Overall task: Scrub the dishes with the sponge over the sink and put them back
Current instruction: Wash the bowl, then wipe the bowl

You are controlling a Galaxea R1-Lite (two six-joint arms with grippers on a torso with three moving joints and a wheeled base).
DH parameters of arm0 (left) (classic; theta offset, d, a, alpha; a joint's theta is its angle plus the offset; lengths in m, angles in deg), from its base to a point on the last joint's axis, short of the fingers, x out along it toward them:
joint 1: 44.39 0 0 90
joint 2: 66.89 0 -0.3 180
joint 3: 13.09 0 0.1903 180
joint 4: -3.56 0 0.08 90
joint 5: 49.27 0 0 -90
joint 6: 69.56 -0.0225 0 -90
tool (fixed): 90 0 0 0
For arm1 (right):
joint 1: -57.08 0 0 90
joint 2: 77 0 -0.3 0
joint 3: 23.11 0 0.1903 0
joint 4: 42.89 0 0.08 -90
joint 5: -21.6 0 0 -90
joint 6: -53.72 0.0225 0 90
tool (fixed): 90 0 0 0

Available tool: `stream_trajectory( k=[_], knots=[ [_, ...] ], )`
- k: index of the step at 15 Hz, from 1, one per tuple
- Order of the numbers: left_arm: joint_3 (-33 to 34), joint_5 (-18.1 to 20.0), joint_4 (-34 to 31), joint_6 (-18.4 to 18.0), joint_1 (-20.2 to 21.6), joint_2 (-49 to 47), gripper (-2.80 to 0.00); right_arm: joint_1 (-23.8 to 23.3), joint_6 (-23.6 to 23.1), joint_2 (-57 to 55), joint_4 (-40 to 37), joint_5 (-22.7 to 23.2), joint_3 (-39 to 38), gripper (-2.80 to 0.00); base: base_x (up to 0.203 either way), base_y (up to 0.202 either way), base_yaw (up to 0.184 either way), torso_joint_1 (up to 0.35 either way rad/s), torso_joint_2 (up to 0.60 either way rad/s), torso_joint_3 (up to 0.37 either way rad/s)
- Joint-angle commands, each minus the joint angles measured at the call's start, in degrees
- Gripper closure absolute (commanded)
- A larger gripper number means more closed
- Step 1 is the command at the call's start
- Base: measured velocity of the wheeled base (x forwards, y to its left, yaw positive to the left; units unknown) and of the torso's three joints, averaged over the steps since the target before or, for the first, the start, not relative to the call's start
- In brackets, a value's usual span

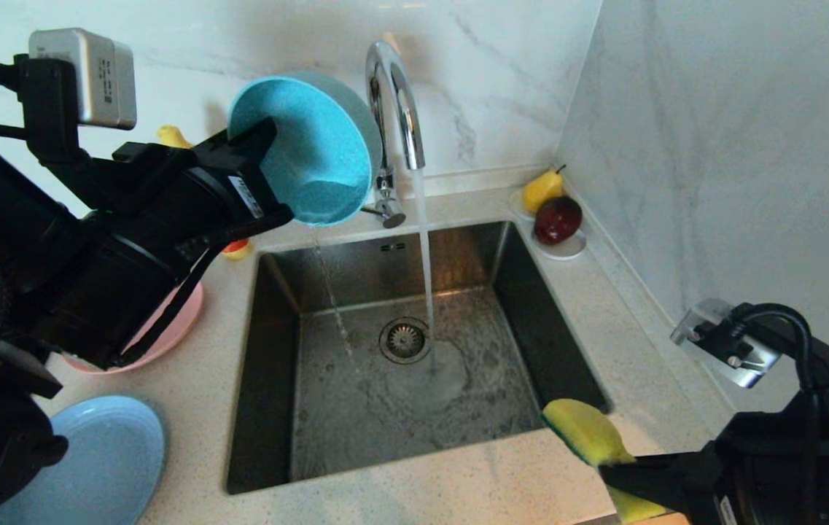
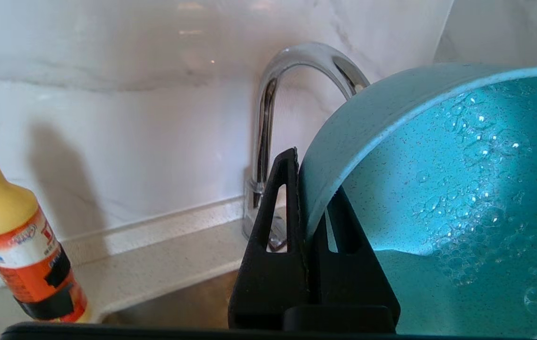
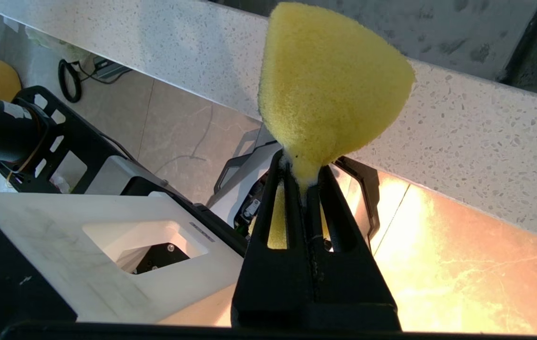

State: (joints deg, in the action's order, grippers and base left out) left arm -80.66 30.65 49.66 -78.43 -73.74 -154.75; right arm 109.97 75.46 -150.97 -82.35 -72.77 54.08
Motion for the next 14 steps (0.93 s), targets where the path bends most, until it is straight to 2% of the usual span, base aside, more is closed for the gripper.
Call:
stream_trajectory(
  k=[1,2,4,6,8,9,10,14],
  knots=[
    [-0.51,-0.98,-4.27,0.07,0.0,0.68,0.0,0.1,0.13,0.9,0.22,-0.02,0.32,0.0,0.0,0.0,0.0,0.0,0.0,0.0],
    [-0.73,-1.82,-8.82,0.08,0.0,2.08,0.0,0.09,0.05,1.11,0.35,-0.02,0.7,0.0,0.0,0.0,0.0,0.0,0.0,0.0],
    [-1.04,-2.33,-23.33,0.15,-0.1,7.91,0.0,0.6,0.05,1.53,0.01,-0.02,2.22,0.0,0.0,0.0,0.0,0.0,0.0,0.0],
    [-2.42,-1.04,-40.33,0.46,-0.3,13.76,0.0,1.55,-0.03,1.89,-0.07,-0.02,4.08,0.0,0.0,0.0,0.0,0.0,0.0,0.0],
    [-4.46,-0.14,-53.53,2.26,-0.57,16.43,0.0,2.89,-0.04,1.22,-0.13,-0.02,6.74,0.0,0.0,0.0,0.0,0.0,0.0,0.0],
    [-4.7,0.08,-56.44,3.8,-1.47,16.64,0.0,3.67,-0.05,0.49,-0.33,0.09,8.22,0.0,0.0,0.0,0.0,0.0,0.0,0.0],
    [-3.87,0.02,-56.67,4.48,-2.34,16.43,0.0,4.47,-0.12,-0.04,-0.83,0.32,9.52,0.0,0.0,0.0,0.0,0.0,0.0,0.0],
    [-0.01,-1.05,-54.81,6.34,-7.44,12.72,0.0,5.31,-0.3,-3.7,-2.44,3.54,14.86,0.0,0.0,0.0,0.0,0.0,0.0,0.0]
  ],
)
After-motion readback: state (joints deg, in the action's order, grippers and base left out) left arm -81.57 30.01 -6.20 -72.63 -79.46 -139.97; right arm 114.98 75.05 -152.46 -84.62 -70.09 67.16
